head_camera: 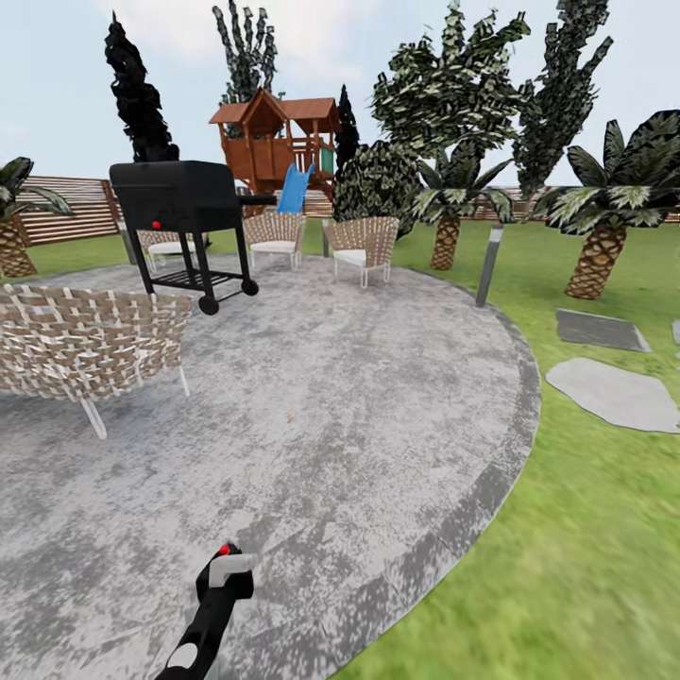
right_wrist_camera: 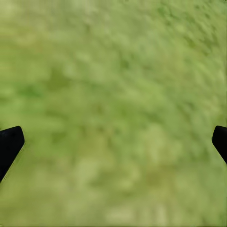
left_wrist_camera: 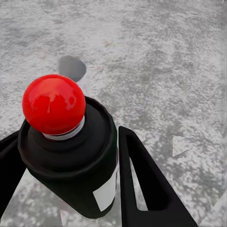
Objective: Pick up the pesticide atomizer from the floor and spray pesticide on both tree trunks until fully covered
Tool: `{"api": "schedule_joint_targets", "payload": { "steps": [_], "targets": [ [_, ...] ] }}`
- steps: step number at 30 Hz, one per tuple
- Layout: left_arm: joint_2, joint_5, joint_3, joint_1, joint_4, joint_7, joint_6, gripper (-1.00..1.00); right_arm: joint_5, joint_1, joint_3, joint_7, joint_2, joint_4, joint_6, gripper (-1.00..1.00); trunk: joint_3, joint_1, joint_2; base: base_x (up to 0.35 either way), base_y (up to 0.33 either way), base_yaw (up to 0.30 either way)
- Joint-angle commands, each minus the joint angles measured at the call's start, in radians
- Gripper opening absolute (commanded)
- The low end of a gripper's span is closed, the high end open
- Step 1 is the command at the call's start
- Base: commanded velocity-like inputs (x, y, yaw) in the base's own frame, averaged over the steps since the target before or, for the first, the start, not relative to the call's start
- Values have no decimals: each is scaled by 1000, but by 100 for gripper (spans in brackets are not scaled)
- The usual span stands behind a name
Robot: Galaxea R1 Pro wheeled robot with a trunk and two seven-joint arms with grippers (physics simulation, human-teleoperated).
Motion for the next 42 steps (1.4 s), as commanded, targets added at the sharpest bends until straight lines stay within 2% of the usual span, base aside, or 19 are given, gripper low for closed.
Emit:
{"api": "schedule_joint_targets", "payload": {
  "steps": [1, 6, 8, 12, 16, 18, 21, 27, 35, 42],
  "targets": [
    [-1, -7, 7, -1, 1, -2, -3, -100, -10, 0, 7, -1, 0, 1, -4, 100, 3, -1, 0, 0, 0, 0],
    [-2, -7, 7, -1, 1, -2, -3, -100, -11, -1, 8, 1, 0, -11, -3, 100, 22, -3, 1, 0, 0, 0],
    [-1, -4, 9, -1, -1, -1, -3, -100, -11, -1, 8, 2, 2, -51, -2, 100, 22, -3, 1, 0, 0, 0],
    [-2, -1, 13, -1, 9, 0, -1, -100, -11, -2, 14, 41, 30, -133, -1, 100, 22, -3, 1, 0, 0, 0],
    [-2, 0, 22, -1, 16, 2, -3, -100, -9, -2, 66, 133, 69, -141, -1, 100, 22, -3, 1, 0, 0, 0],
    [-2, 0, 27, -1, 19, 3, -3, -100, -9, -2, 94, 159, 88, -135, -1, 100, 22, -3, 1, 0, 0, 0],
    [-1, 0, 48, -1, 31, 3, -3, -100, -9, -2, 120, 171, 102, -132, -1, 100, 33, -8, 9, 0, 0, 0],
    [-4, 0, 65, -1, 37, 0, -4, -100, -8, -2, 133, 176, 105, -131, -1, 100, 52, -31, 51, 0, 0, 0],
    [-30, -1, 64, -1, 27, -5, -19, -100, -7, -2, 137, 177, 106, -129, -1, 100, 77, -61, 107, 0, 0, 0],
    [-40, 1, 76, -1, 27, -1, -33, -100, -7, -2, 137, 177, 105, -123, -1, 100, 77, -61, 107, 0, 0, 0]
  ]
}}
